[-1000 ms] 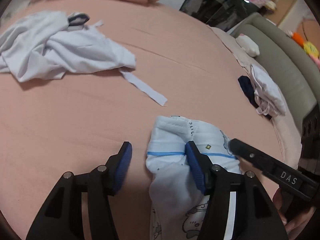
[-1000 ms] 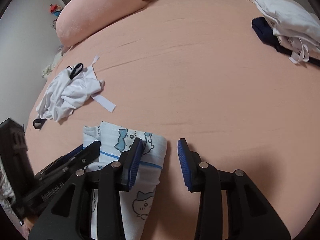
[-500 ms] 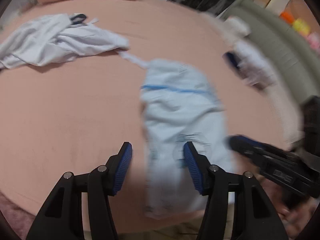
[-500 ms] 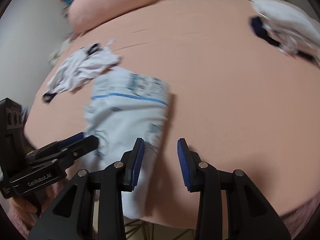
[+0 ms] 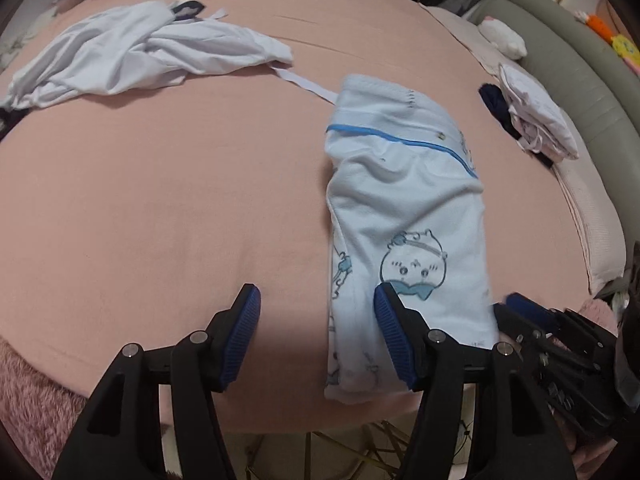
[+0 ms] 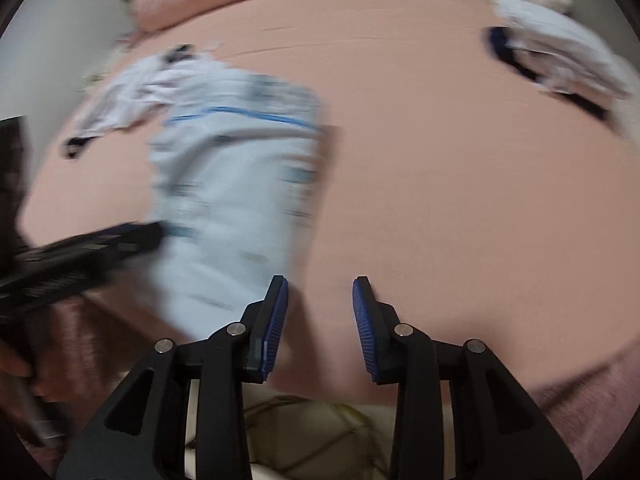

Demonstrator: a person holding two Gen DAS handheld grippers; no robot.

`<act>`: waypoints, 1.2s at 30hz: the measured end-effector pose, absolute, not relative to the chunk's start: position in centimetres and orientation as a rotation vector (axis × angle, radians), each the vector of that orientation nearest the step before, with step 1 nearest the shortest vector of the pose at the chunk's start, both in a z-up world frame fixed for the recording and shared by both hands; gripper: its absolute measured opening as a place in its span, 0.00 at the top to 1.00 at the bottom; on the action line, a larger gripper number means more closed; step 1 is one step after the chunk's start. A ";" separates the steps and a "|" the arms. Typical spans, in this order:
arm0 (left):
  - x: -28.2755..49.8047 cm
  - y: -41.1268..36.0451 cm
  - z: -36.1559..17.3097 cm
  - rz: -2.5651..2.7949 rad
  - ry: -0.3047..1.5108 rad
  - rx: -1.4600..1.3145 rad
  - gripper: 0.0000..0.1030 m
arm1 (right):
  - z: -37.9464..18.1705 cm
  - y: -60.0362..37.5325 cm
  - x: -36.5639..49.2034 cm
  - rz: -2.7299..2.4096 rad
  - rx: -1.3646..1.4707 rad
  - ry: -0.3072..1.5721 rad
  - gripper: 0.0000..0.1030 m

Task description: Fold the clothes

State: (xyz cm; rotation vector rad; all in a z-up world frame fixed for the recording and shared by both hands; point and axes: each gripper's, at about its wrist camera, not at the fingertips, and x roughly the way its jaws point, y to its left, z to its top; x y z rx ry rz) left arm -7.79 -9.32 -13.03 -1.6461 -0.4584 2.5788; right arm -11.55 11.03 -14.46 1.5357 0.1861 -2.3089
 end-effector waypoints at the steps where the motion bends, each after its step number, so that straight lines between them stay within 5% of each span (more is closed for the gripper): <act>1: -7.4 -9.5 -12.7 2.579 -0.486 -1.635 0.40 | -14.4 11.8 -11.4 -2.308 1.539 0.159 0.69; 6: -6.6 -8.4 -11.8 2.644 -0.415 -1.591 0.40 | -13.1 13.8 -9.6 -2.131 1.509 -0.022 0.69; 16: -5.3 -7.7 -13.1 2.598 -0.432 -1.672 0.40 | -14.0 8.8 -6.6 -2.093 1.412 0.271 0.69; 20: -5.2 -7.6 -13.1 2.595 -0.430 -1.685 0.39 | -14.1 10.0 -7.4 -2.132 1.453 0.134 0.70; 32: -4.9 -8.4 -13.8 2.561 -0.431 -1.704 0.35 | -14.1 12.9 -7.6 -2.217 1.548 0.199 0.73; 36: -4.6 -9.1 -13.0 2.555 -0.511 -1.653 0.37 | -12.9 14.8 -8.5 -2.145 1.520 -0.032 0.72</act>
